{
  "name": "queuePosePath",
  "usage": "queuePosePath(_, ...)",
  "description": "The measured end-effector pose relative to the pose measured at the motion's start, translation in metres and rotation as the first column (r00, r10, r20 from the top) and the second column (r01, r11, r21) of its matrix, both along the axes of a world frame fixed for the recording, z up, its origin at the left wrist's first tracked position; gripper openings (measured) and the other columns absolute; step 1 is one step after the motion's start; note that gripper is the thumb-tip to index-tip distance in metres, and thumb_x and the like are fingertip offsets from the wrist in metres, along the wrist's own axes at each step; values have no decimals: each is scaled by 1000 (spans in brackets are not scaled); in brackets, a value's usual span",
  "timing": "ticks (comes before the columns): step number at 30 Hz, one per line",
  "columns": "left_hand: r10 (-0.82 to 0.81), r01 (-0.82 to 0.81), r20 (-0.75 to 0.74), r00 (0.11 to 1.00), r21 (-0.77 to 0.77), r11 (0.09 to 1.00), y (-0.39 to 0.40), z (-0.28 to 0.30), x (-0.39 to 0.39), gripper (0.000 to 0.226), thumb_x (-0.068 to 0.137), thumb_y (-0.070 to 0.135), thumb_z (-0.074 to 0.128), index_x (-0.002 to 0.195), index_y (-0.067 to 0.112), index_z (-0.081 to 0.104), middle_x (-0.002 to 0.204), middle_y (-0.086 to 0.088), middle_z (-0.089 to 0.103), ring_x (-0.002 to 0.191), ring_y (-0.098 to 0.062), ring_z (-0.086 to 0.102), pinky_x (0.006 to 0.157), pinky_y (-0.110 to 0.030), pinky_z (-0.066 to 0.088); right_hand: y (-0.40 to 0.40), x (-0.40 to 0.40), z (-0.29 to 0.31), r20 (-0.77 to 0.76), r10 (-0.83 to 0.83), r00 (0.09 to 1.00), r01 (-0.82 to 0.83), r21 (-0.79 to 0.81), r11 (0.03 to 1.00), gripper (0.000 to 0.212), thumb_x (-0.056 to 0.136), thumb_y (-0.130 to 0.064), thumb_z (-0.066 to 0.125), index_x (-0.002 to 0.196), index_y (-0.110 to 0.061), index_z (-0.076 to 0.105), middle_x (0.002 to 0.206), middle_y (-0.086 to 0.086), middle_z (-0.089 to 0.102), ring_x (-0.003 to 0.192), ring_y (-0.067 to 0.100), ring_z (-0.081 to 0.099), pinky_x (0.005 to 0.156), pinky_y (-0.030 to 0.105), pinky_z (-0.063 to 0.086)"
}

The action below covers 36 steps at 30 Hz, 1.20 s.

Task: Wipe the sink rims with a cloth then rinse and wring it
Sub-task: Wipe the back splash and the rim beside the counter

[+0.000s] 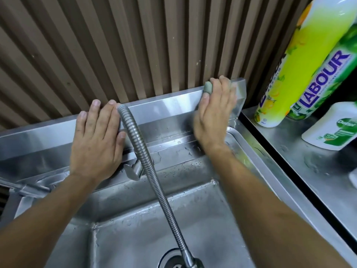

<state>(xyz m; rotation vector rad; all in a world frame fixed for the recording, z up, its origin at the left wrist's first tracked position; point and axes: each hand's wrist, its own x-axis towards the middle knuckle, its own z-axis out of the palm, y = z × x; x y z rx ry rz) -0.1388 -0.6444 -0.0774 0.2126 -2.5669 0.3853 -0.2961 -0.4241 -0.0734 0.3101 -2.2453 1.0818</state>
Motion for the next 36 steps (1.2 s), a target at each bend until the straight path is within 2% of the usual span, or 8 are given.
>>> queuePosePath(6, -17, 18, -38, 999, 24, 1000, 4, 3, -1, 70, 101, 35, 35, 162, 6, 18, 168, -16, 21, 157, -36, 7, 126, -39, -10, -39, 49, -15, -60, 318, 946, -295, 241, 924, 54, 111, -30, 27, 162, -12, 25, 172, 13, 14, 160, 34, 2, 129, 54, 10)
queuePosePath(10, 11, -10, -31, 999, 46, 999, 8, 6, -2, 71, 101, 36, 35, 163, 8, 15, 168, -17, 19, 158, -33, 3, 126, -38, -13, 21, -18, -8, 17, 1, 1000, 0, -22, 1000, 54, 111, -28, 30, 160, -6, 28, 170, 18, 17, 158, 38, 9, 127, 56, 11)
queuePosePath(16, 18, -18, -7, 1000, 35, 999, 9, 4, -1, 69, 102, 36, 28, 163, 7, 14, 169, -15, 16, 156, -19, -17, 126, -40, -13, 10, -14, 1, 109, -65, 992, 85, -182, 980, 57, 112, -28, 28, 162, -3, 20, 171, 20, 10, 159, 39, 3, 129, 44, -3)
queuePosePath(20, 12, -12, -13, 1000, 44, 999, 8, 4, -1, 68, 103, 36, 27, 163, 7, 13, 169, -14, 15, 155, -17, -20, 126, -40, -11, -35, 47, -11, -81, 370, 925, -329, 316, 890, 58, 111, -29, 24, 164, -7, 16, 173, 16, 7, 160, 35, 0, 129, 53, 7)
queuePosePath(23, -12, 12, -1, 1000, 37, 999, 8, 6, 2, 67, 104, 35, 26, 163, 6, 14, 169, -14, 17, 158, -22, -11, 127, -41, -10, -14, 29, -13, -156, 479, 864, -365, 463, 808, 53, 111, -24, 33, 162, -11, 26, 171, 14, 20, 160, 36, 9, 130, 49, 8)
queuePosePath(29, -8, 8, 16, 1000, 9, 1000, 6, 4, 2, 73, 101, 37, 36, 163, 5, 12, 171, -13, 12, 156, -23, -17, 127, -45, -8, 34, -22, -4, 93, -46, 995, 53, -71, 996, 55, 112, -26, 24, 162, -5, 20, 172, 18, 11, 159, 39, 4, 130, 52, 1)
queuePosePath(32, -11, 10, 8, 1000, 16, 1000, 5, 1, 1, 76, 100, 37, 40, 163, 5, 11, 171, -12, 10, 156, -24, -18, 127, -46, -9, -16, 21, -2, 41, 88, 995, -88, -2, 996, 55, 113, -24, 25, 164, -7, 14, 173, 15, 3, 160, 33, -4, 130, 47, -6)
queuePosePath(36, -22, 22, 6, 1000, 4, 1000, 4, 0, 3, 75, 101, 37, 37, 163, 6, 9, 172, -11, 7, 156, -24, -17, 127, -47, -6, -55, 65, -18, -76, 444, 893, -398, 330, 856, 54, 111, -24, 31, 163, -10, 23, 172, 13, 14, 160, 34, 2, 129, 54, 9)
